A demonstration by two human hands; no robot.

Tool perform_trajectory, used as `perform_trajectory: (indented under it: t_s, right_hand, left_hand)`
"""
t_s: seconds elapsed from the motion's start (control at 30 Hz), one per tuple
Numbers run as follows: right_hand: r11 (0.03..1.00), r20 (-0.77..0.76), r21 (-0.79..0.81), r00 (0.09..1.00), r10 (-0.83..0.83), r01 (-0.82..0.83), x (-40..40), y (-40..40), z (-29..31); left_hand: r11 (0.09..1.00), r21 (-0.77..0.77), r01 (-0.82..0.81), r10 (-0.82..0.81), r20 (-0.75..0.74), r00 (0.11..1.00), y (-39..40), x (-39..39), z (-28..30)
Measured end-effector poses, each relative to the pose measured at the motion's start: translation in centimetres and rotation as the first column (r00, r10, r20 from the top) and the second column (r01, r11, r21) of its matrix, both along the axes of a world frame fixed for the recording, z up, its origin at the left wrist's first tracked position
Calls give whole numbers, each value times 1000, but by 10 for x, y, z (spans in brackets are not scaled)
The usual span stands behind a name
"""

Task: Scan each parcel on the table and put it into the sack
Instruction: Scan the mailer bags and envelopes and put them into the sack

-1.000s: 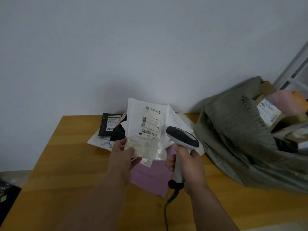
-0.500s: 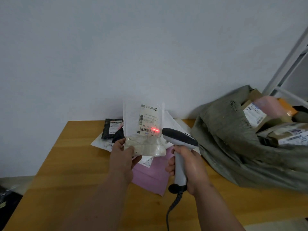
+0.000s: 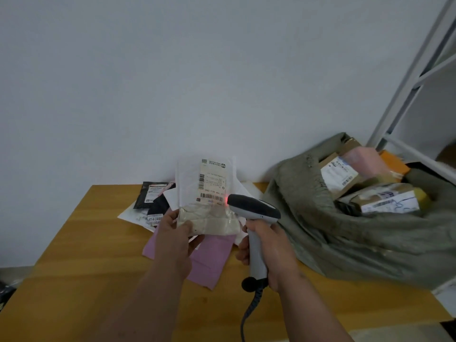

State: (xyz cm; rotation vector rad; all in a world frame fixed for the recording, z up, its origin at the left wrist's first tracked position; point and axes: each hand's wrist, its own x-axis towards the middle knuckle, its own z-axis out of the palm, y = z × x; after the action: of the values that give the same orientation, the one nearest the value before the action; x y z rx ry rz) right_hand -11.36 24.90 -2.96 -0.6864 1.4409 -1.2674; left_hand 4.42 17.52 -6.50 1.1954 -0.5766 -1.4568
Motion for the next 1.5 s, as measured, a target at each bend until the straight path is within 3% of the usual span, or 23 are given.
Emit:
perform_trajectory:
  t_s: [0.33,0.67,0.9,1.1,1.3,1.5]
  right_hand:
    - [997,-62,-70,997,-46,41,-57,27,12]
    - [934,-116,-219,943,-313,283,-105,38,30]
    - [810,-181,-323,808,-560,489,-146,47,46]
    - [706,-185,-326,689,-700,629,-202,68,53]
    - [667,-269,-269,611,-745,695,-284,76,57]
    - [759,-325,-135,696,-641,637,-381,72,54]
  left_hand:
    - [998,-49,-38,36,-40,999,34,-55,16]
    - [971,-232,56,-57,3,998,30,-111,51]
    - [908,-361,213,-192,93,977,14,-164,83]
    - [827,-440,350,-284,211,935,20,-222,106]
    - [734,-479,481,-229,492,840,19,-297,127]
    - [714,-411,566,-134,714,688,24,-384,137]
